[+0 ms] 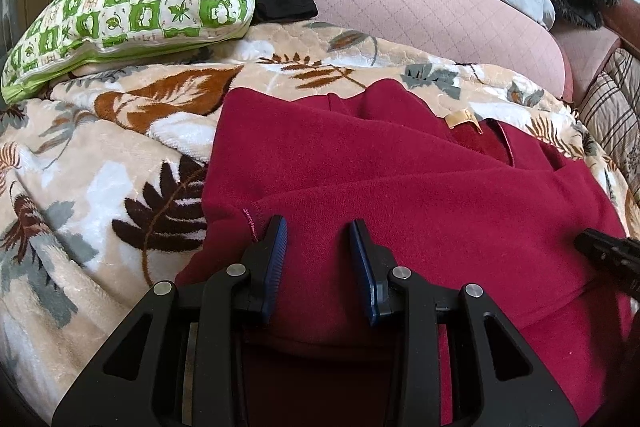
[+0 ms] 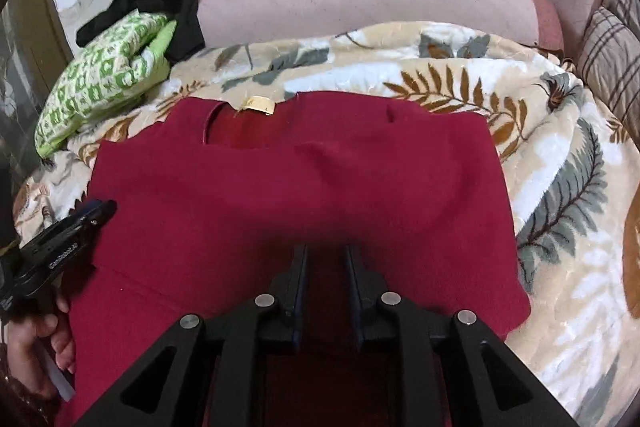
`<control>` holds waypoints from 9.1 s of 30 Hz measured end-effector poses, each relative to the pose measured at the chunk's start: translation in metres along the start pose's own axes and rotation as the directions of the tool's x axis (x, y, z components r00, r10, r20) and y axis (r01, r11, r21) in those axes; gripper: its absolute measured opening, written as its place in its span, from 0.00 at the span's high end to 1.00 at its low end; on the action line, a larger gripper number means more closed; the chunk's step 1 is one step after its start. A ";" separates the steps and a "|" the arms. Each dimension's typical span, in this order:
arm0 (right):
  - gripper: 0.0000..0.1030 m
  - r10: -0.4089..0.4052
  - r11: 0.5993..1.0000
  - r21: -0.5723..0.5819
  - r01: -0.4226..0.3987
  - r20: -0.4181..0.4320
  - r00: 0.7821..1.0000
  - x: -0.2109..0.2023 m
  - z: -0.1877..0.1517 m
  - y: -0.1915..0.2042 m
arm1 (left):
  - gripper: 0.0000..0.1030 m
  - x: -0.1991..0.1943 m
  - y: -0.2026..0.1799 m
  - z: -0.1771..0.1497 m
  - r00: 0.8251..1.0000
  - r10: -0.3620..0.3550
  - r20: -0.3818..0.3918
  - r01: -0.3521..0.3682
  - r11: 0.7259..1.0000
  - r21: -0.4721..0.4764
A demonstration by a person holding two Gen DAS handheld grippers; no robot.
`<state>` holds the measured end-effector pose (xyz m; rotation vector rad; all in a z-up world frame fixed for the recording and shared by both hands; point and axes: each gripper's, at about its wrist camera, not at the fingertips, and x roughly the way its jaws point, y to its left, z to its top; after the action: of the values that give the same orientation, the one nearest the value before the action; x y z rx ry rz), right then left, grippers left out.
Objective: Fold small clothes
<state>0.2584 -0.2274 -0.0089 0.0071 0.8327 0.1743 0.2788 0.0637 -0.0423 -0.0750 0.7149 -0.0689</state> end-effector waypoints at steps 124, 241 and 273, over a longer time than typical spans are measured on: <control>0.86 0.597 0.591 0.622 -0.513 0.090 0.797 -0.161 -0.258 -0.064 | 0.94 -0.180 0.041 -0.179 0.768 -0.506 -0.393 0.410 0.859 -0.306; 0.32 -0.067 0.997 -0.016 0.070 0.113 0.991 -0.182 -0.143 0.083 | 0.37 -0.151 0.050 -0.124 0.910 -0.394 -0.129 0.324 0.870 -0.371; 0.31 0.274 0.961 -0.051 -0.271 0.072 0.959 -0.162 -0.043 0.095 | 0.87 -0.129 0.033 -0.076 0.986 -0.111 0.121 0.144 0.941 -0.306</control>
<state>0.1050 -0.1623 0.0883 0.0906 0.7471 0.4480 0.1328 0.1050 -0.0180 -0.4279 0.6133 -0.0747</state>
